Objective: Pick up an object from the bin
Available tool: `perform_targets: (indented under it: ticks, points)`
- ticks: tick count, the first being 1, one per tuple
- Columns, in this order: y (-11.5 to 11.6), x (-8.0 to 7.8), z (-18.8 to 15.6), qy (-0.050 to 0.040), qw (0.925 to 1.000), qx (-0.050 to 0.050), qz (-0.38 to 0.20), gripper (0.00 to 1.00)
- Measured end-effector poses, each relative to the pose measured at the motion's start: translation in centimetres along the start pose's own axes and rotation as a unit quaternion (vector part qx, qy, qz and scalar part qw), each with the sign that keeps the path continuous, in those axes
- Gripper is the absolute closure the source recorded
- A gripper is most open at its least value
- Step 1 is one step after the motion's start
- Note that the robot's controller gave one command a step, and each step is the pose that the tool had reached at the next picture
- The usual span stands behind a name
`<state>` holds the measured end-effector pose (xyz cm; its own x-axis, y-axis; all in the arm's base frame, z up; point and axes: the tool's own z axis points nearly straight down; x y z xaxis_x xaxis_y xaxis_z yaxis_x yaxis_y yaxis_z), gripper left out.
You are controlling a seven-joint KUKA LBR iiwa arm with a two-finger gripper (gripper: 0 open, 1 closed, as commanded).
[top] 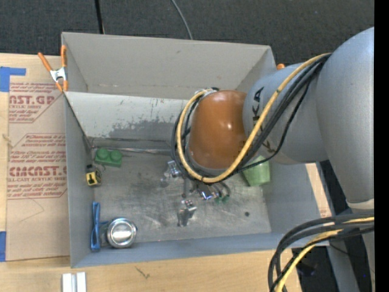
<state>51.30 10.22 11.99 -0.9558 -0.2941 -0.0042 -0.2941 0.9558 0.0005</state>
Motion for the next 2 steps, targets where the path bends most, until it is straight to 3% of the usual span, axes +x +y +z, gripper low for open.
perform_targets:
  ticks: [1,2]
  points:
    - [7.9,0.4,4.3,-0.0059,0.9968,0.0,-0.08,0.0]
    - [13.6,-1.0,3.8,-0.0037,0.9816,0.0,-0.191,0.0]
